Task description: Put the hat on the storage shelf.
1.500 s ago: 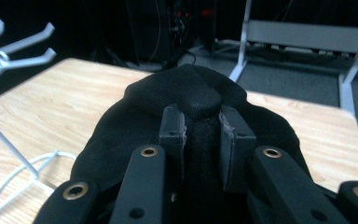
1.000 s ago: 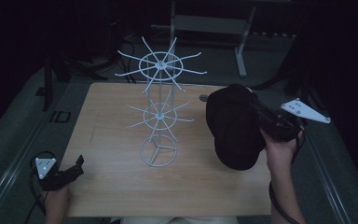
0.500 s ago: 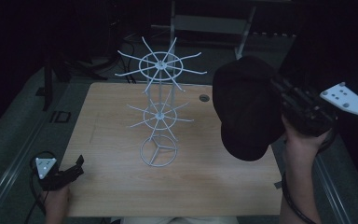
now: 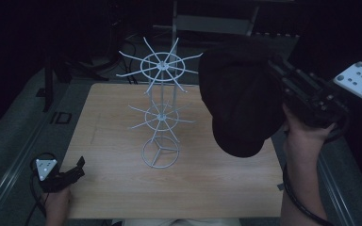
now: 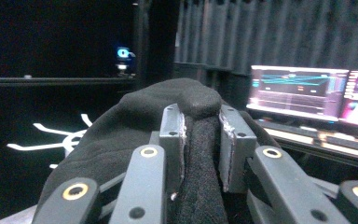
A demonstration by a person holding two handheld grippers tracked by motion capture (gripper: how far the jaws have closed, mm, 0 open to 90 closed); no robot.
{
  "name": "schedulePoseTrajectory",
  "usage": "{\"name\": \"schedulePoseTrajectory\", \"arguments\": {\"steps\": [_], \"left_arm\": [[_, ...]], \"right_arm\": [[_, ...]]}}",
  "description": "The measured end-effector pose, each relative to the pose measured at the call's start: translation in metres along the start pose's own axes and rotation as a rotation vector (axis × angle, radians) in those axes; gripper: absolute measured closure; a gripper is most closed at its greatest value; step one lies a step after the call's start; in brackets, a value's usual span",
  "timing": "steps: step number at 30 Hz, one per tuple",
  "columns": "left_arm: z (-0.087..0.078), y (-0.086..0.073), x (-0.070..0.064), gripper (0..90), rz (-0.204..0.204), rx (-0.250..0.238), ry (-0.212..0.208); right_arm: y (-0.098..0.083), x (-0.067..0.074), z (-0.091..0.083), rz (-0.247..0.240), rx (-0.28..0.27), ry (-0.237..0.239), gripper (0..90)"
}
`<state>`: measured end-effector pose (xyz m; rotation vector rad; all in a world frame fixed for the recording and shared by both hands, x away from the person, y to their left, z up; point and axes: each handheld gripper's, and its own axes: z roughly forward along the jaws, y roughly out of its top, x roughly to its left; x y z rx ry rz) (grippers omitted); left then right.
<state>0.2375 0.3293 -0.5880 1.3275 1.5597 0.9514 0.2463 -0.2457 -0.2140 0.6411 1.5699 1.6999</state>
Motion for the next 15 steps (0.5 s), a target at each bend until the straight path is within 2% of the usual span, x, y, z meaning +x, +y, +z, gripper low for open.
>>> {"name": "schedulePoseTrajectory", "arguments": {"steps": [9, 15], "left_arm": [[0.000, 0.000, 0.000, 1.5, -0.002, -0.001, -0.002], [0.000, 0.000, 0.000, 1.4, -0.002, -0.002, -0.004]], "right_arm": [[0.005, 0.028, 0.018, -0.011, -0.003, 0.118, 74.0], [0.002, 0.044, 0.030, -0.042, 0.024, 0.160, 73.9]]}}
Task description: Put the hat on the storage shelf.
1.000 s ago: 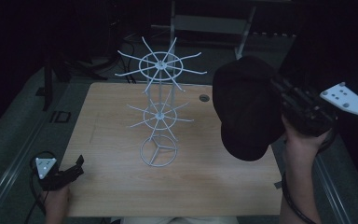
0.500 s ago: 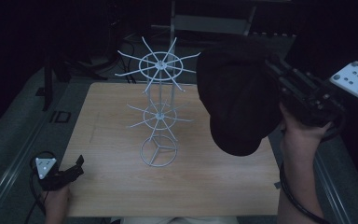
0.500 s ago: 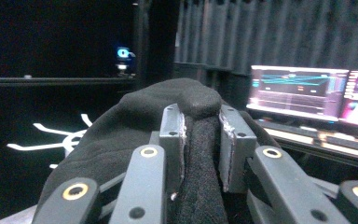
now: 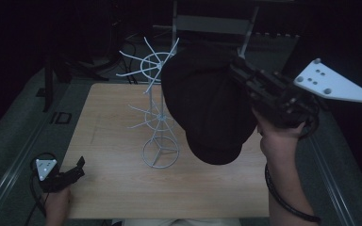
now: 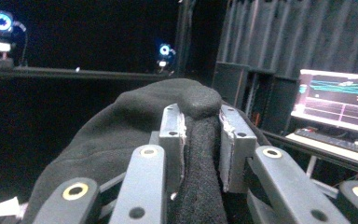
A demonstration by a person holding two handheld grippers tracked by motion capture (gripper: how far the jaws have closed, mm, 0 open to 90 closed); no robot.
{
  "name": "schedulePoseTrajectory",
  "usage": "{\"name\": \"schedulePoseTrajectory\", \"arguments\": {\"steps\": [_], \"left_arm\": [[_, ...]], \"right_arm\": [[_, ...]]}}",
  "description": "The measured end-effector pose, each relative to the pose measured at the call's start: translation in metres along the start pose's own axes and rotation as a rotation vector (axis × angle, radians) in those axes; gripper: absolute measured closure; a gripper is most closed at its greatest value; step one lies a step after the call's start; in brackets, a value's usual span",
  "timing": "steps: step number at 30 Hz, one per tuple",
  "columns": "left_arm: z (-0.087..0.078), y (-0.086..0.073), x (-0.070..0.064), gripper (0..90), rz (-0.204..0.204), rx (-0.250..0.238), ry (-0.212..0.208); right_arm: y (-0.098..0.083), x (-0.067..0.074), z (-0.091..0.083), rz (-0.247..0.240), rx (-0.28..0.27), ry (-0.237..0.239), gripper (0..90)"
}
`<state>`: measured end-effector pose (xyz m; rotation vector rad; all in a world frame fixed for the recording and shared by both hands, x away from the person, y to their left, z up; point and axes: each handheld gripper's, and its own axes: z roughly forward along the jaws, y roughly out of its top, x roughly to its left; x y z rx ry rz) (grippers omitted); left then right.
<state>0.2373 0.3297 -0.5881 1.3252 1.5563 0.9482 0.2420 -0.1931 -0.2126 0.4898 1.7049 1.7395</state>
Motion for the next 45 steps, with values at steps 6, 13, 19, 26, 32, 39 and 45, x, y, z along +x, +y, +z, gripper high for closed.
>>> {"name": "schedulePoseTrajectory", "arguments": {"steps": [6, 13, 19, 26, 32, 39, 45], "left_arm": [[0.000, 0.000, 0.000, 1.4, 0.000, 0.000, 0.000], [0.000, 0.000, 0.000, 1.5, 0.002, 0.000, 0.002], [0.000, 0.000, 0.000, 1.5, 0.002, 0.003, 0.002], [0.000, 0.000, 0.000, 1.5, 0.000, 0.001, -0.001], [0.000, 0.000, 0.000, 1.4, 0.000, 0.001, -0.001], [0.000, 0.000, 0.000, 1.4, -0.004, -0.001, -0.001], [0.000, 0.000, 0.000, 1.4, -0.003, 0.000, 0.000]], "right_arm": [[-0.022, 0.011, 0.011, -0.009, 0.063, 0.043, 73.8], [-0.051, 0.015, 0.014, 0.020, 0.111, 0.086, 73.3], [-0.070, 0.015, 0.018, 0.047, 0.122, 0.101, 72.4], [-0.080, 0.017, 0.025, 0.056, 0.133, 0.119, 66.9], [-0.082, 0.017, 0.016, 0.061, 0.106, 0.116, 51.3], [-0.082, 0.012, -0.002, 0.048, 0.082, 0.092, 35.0], [-0.097, 0.004, -0.021, 0.065, 0.088, 0.071, 29.9]]}}
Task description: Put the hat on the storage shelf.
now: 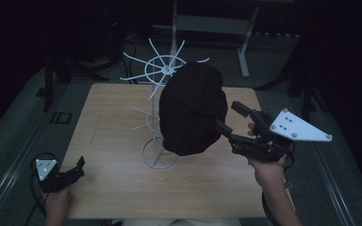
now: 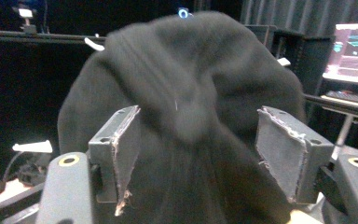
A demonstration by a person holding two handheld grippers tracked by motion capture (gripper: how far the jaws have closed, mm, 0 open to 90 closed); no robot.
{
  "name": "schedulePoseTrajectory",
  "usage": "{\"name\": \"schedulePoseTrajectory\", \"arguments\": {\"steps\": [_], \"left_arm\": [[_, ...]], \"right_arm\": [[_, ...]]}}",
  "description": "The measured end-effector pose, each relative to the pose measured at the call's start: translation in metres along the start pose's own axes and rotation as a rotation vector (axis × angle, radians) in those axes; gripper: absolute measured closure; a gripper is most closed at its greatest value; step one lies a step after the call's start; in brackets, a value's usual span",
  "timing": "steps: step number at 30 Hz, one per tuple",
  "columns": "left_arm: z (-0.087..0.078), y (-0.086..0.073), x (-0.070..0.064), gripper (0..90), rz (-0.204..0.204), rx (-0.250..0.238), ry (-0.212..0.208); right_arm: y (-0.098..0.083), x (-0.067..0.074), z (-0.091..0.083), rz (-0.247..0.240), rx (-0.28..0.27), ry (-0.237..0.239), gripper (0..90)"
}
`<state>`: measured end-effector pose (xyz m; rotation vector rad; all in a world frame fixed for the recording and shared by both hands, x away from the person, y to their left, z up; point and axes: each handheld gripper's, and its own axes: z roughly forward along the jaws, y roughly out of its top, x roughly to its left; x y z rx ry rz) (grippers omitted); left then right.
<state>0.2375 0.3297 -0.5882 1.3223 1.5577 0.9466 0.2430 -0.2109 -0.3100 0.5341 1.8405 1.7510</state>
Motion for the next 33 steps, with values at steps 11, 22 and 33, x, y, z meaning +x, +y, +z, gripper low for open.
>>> {"name": "schedulePoseTrajectory", "arguments": {"steps": [11, 22, 33], "left_arm": [[0.000, 0.000, 0.000, 1.4, 0.001, 0.002, 0.002], [0.000, 0.000, 0.000, 1.4, 0.004, 0.001, 0.001], [0.000, 0.000, 0.000, 1.4, 0.002, 0.001, 0.000]], "right_arm": [[-0.048, -0.027, -0.016, 0.054, 0.097, -0.080, 18.4], [-0.125, -0.059, -0.015, 0.074, 0.253, -0.165, 13.8], [-0.205, -0.096, -0.021, 0.134, 0.340, -0.272, 14.2]]}}
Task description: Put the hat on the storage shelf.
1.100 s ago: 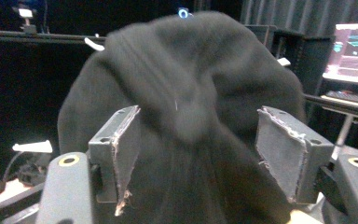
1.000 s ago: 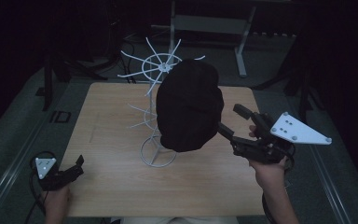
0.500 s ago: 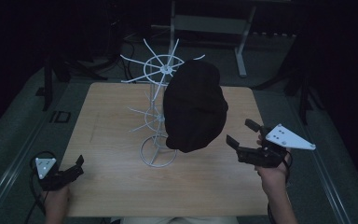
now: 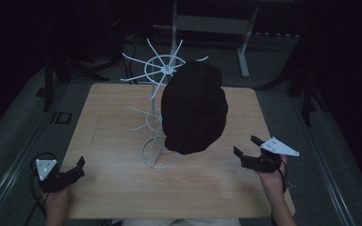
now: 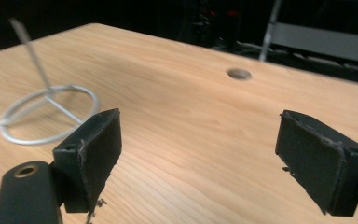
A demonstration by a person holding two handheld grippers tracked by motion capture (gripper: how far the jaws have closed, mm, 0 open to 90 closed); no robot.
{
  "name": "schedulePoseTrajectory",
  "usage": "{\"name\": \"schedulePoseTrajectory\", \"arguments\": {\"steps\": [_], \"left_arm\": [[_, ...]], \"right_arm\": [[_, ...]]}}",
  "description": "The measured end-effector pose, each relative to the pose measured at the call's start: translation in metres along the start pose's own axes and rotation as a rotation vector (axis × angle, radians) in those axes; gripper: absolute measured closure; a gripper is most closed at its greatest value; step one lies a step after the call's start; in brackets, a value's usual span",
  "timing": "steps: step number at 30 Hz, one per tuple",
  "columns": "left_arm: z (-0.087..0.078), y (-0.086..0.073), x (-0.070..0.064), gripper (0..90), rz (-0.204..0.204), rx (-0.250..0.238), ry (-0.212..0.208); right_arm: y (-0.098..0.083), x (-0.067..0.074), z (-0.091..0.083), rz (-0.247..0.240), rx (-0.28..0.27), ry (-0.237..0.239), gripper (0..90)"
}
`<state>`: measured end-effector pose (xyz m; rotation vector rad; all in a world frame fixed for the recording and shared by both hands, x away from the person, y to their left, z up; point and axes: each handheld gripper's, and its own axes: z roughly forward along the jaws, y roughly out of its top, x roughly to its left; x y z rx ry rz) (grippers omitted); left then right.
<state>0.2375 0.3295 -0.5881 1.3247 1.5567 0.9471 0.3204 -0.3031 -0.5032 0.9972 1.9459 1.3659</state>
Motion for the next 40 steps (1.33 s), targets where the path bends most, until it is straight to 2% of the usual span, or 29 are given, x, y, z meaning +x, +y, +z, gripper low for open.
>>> {"name": "schedulePoseTrajectory", "arguments": {"steps": [2, 13, 21, 23, 24, 30, 35, 40], "left_arm": [[0.000, 0.000, 0.000, 1.4, 0.000, 0.001, 0.000], [0.000, 0.000, 0.000, 1.4, 0.003, 0.000, -0.001], [0.000, 0.000, 0.000, 1.4, 0.000, 0.000, -0.001], [0.000, 0.000, 0.000, 1.4, 0.000, -0.001, -0.001], [0.000, 0.000, 0.000, 1.4, 0.000, -0.001, -0.001], [0.000, 0.000, 0.000, 1.4, 0.001, 0.000, 0.000], [0.000, 0.000, 0.000, 1.4, 0.001, 0.002, 0.002], [0.000, 0.000, 0.000, 1.4, -0.002, 0.000, 0.000]], "right_arm": [[-0.009, -0.007, 0.001, 0.020, 0.001, -0.015, 14.2], [-0.048, -0.036, -0.004, 0.044, 0.101, -0.159, 14.2], [-0.069, -0.044, -0.016, 0.076, 0.138, -0.270, 14.2], [-0.071, -0.045, -0.019, 0.078, 0.143, -0.284, 14.2], [-0.075, -0.047, -0.023, 0.087, 0.148, -0.313, 14.2], [-0.085, -0.053, -0.036, 0.102, 0.147, -0.399, 14.2], [-0.088, -0.058, -0.041, 0.133, 0.121, -0.439, 14.7], [-0.088, -0.060, -0.041, 0.142, 0.125, -0.447, 14.8]]}}
